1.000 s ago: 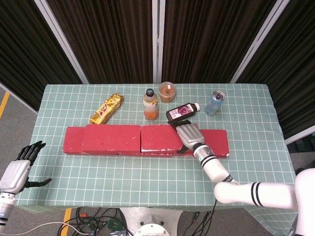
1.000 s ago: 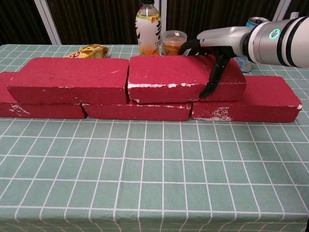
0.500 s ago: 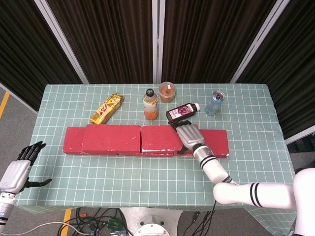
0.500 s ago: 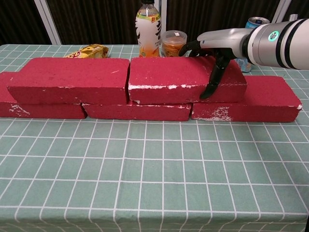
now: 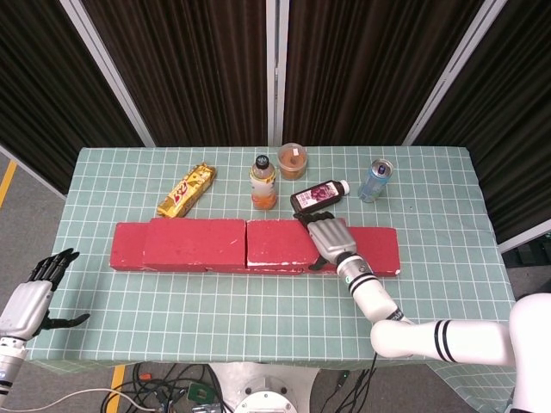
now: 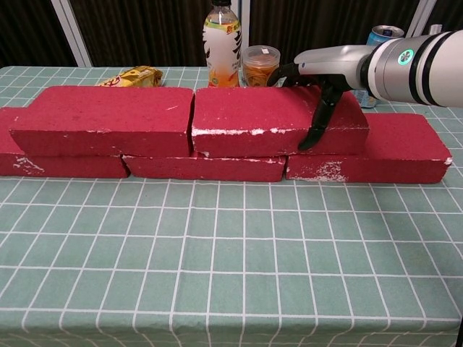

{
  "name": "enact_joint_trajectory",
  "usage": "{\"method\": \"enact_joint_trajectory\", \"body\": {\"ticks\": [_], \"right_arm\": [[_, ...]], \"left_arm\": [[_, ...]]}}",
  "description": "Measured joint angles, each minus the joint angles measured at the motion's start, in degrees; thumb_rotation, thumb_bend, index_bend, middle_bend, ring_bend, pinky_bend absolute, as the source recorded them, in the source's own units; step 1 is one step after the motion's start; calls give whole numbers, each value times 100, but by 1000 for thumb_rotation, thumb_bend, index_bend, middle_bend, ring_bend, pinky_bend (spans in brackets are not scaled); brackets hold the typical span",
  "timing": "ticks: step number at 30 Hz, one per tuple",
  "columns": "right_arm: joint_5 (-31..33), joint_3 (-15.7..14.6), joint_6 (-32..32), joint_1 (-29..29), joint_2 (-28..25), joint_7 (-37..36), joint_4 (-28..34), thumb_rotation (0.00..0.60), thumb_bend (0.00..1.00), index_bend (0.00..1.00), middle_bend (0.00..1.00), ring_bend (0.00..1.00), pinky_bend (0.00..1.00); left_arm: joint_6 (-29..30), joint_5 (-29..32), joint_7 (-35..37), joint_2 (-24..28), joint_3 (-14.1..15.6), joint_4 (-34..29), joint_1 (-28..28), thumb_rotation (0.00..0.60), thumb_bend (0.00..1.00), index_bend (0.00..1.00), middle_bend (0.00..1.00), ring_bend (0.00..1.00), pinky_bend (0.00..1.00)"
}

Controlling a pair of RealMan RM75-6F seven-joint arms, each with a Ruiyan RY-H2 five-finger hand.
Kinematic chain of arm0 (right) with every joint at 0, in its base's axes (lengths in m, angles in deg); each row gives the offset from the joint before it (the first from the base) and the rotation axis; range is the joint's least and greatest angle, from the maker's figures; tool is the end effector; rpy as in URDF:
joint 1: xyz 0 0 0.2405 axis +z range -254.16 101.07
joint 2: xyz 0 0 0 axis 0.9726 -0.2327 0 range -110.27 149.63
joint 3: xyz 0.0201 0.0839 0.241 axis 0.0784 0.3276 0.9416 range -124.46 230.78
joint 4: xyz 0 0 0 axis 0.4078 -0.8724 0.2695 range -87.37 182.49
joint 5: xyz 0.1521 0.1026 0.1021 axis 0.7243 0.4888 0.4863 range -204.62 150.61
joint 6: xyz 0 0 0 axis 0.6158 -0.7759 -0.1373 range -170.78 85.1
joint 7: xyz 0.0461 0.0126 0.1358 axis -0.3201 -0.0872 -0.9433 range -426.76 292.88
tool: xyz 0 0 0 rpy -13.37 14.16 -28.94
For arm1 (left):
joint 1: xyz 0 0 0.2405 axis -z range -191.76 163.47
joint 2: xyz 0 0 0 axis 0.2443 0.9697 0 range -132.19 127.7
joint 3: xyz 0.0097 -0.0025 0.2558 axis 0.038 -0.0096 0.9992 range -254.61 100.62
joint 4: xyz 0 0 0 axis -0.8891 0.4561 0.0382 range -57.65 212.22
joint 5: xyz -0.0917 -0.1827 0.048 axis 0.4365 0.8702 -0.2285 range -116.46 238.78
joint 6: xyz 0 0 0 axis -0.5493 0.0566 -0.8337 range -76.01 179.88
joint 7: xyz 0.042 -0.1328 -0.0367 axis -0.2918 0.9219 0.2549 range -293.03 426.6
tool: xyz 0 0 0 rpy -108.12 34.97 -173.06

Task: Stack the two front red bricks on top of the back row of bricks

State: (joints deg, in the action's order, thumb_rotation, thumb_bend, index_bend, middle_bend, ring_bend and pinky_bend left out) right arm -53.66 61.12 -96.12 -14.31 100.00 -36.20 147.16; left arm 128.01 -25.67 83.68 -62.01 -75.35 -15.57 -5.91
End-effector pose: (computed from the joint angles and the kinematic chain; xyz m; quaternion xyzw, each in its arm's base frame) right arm -0.0817 -0.3573 -0.0022 0.7502 -0.4558 0.2831 0.3865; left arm -0.3200 0.1802 0.1524 -0.5935 -0.5042 -0.3898 0.4915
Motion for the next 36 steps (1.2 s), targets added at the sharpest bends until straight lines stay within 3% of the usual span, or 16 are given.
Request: {"method": "enact_joint_trajectory", "body": {"ticks": [6,11,29,36], "right_arm": [[55,2,148,6,-55,-58,12,600,2,0,74,12,24],[-16,-4,208,-17,-101,-134,22,600,0,0,3,0,0],[-512,22,92,-206,-377,-411,372,600,0,0,0,0,0],[-779,95,-49,-255,-152,-520,307,600,0,0,0,0,0]], "left_arm": [[-8,-3,15,1,1,1,7,600,52,31,0,0,0],[-18,12,35,1,1,5,7,600,52,31,0,0,0],[-25,9,20,-12,2,-17,13,600,52,31,0,0,0],[-27,13,27,-7,7,-21,10,600,52,31,0,0,0]]}}
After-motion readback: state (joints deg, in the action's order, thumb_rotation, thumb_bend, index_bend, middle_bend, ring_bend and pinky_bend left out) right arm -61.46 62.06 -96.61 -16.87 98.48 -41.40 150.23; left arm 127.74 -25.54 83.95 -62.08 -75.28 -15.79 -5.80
